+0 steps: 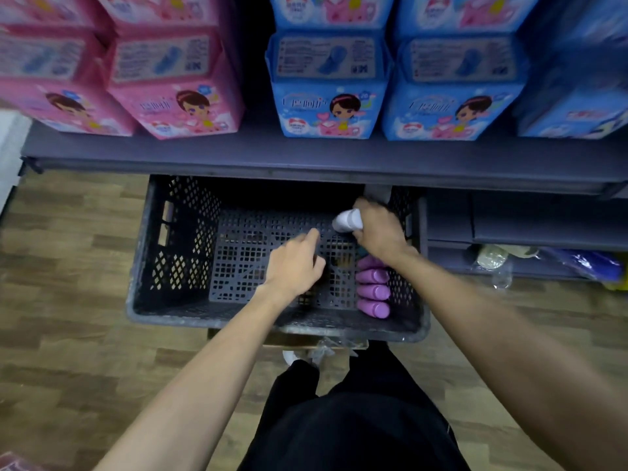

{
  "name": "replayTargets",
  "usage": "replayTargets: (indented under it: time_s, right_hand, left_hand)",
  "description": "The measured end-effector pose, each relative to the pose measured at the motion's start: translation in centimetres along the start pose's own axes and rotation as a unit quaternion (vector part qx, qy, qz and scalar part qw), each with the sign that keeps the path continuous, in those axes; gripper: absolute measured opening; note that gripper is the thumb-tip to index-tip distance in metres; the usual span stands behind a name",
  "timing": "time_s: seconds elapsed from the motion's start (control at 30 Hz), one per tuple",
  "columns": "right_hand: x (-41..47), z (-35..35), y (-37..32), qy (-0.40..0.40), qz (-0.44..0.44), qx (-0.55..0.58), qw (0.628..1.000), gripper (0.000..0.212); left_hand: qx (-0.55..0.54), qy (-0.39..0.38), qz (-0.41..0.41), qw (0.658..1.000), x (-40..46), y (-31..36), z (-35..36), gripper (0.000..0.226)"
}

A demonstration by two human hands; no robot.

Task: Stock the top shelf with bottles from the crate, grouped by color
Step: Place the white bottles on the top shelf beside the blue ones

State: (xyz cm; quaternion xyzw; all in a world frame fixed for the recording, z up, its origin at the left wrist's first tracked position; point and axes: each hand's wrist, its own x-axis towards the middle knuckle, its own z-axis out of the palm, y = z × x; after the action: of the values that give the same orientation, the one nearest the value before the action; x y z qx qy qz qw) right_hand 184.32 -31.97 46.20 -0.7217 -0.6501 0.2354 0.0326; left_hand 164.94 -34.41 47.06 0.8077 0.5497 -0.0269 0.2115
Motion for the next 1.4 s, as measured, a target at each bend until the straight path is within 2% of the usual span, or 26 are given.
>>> replayTargets:
  time_s: [0.27, 0.47, 0.63, 0.73, 1.0, 1.17, 1.4]
  right_hand:
    - [-6.8, -3.1, -1.5, 0.031, -0.060, 0.136, 0.988, 0.044]
    - [-10.6, -6.5, -3.9, 0.078, -0.119, 0.139, 0.980, 0.044]
    - [-12.4, -10.3, -6.9, 0.129, -0.158, 0.097, 0.974, 0.045]
    - [-13.2, -13.1, -8.6, 0.159, -0.173, 0.089, 0.968, 0.046]
    - [-14.7, -23.5, -13.7, 0.239, -0.227, 0.102, 0.938, 0.050]
    - [-16.3, -31.5, -17.6, 0.300, -0.258, 0.121, 0.910, 0.048]
    - [-17.1, -40.6, -22.4, 0.348, -0.311, 0.083, 0.881, 0.047]
  left_hand:
    - [-0.026, 0.036, 0.032, 0.999, -2.0, -0.3, -2.4, 0.028]
    - [-0.038, 0.095, 0.080, 0.992, -3.1, 0.1, -6.0, 0.026]
    - [-0.058, 0.137, 0.137, 0.979, -4.2, 1.0, -10.0, 0.012]
    - [-0.057, 0.164, 0.160, 0.972, -4.8, 1.4, -12.6, 0.014]
    - [-0.038, 0.293, 0.215, 0.931, -5.6, 3.0, -23.0, 0.014]
    - [-0.007, 0.389, 0.229, 0.892, -7.0, 5.1, -31.8, 0.016]
    - [0.008, 0.460, 0.235, 0.856, -7.6, 6.6, -41.4, 0.015]
